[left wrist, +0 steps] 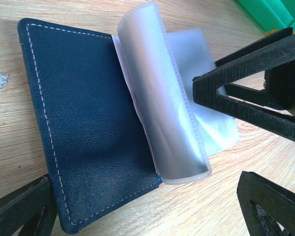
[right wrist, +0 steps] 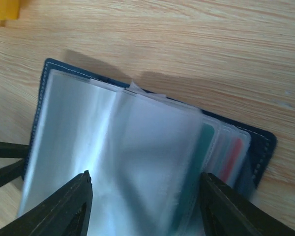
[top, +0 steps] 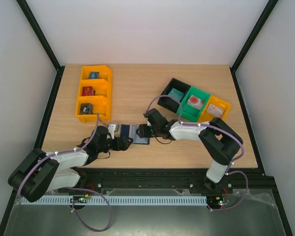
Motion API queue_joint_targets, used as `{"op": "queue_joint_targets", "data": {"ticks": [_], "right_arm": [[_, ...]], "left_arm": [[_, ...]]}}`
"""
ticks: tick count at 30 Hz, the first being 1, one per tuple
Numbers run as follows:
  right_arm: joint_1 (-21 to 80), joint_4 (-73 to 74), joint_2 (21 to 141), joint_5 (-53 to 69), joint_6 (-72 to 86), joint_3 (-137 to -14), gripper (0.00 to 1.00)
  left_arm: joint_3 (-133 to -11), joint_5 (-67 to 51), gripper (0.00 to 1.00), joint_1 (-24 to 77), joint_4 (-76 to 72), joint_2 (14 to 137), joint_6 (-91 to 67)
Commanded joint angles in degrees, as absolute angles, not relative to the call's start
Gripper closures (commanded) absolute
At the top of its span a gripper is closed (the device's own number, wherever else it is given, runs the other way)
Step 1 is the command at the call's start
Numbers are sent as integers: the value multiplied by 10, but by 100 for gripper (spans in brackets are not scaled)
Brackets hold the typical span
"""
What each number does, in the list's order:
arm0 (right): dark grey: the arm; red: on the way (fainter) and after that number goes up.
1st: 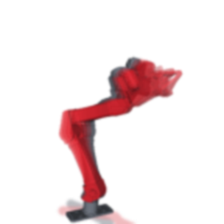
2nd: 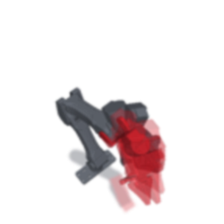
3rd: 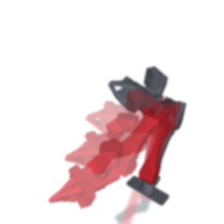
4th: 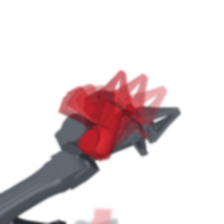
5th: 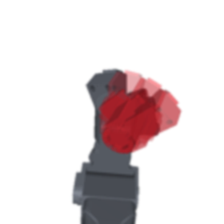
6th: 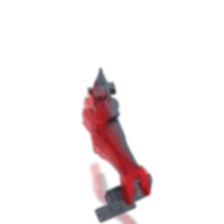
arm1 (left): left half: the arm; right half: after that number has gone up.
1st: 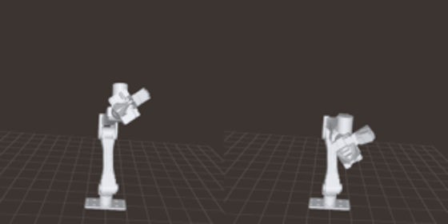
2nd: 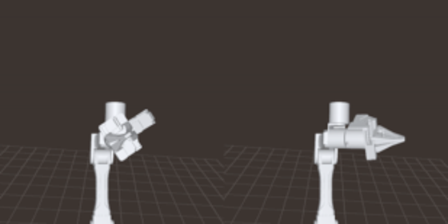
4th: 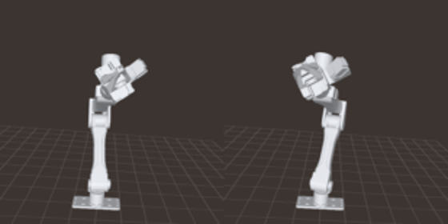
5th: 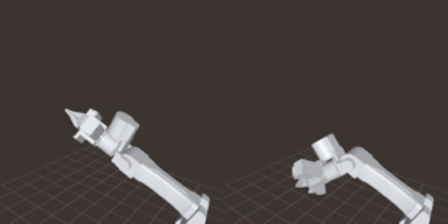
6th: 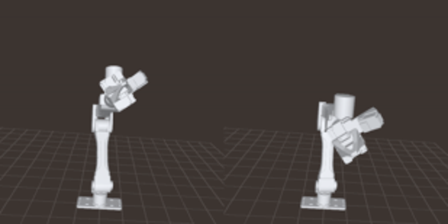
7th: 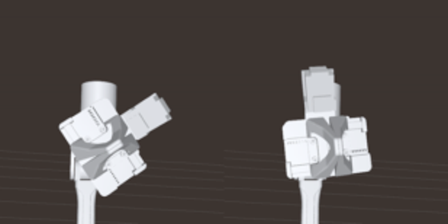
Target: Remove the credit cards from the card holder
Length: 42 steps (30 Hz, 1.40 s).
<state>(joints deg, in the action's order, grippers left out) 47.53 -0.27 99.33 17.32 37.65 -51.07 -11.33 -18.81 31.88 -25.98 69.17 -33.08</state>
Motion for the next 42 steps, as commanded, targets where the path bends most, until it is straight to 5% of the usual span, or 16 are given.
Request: {"op": "queue_joint_targets", "data": {"ticks": [1, 6, 11, 20, 30, 42], "right_arm": [[479, -70, 1014, 218, 406, -510, 42], [479, -97, 1015, 226, 425, -510, 43], [479, -99, 1005, 232, 421, -508, 43], [478, -98, 972, 247, 402, -492, 43], [470, -72, 954, 249, 388, -503, 43], [336, 57, 883, 238, 261, -522, 38]], "left_arm": [[-106, -194, 1, 324, -274, 688, -320], [-99, -205, 16, 323, -286, 685, -311], [-101, -214, 53, 318, -286, 679, -305], [-100, -207, 97, 309, -286, 682, -307], [-105, -205, 98, 300, -296, 662, -301], [-103, -173, 98, 299, -292, 666, -244]]}}
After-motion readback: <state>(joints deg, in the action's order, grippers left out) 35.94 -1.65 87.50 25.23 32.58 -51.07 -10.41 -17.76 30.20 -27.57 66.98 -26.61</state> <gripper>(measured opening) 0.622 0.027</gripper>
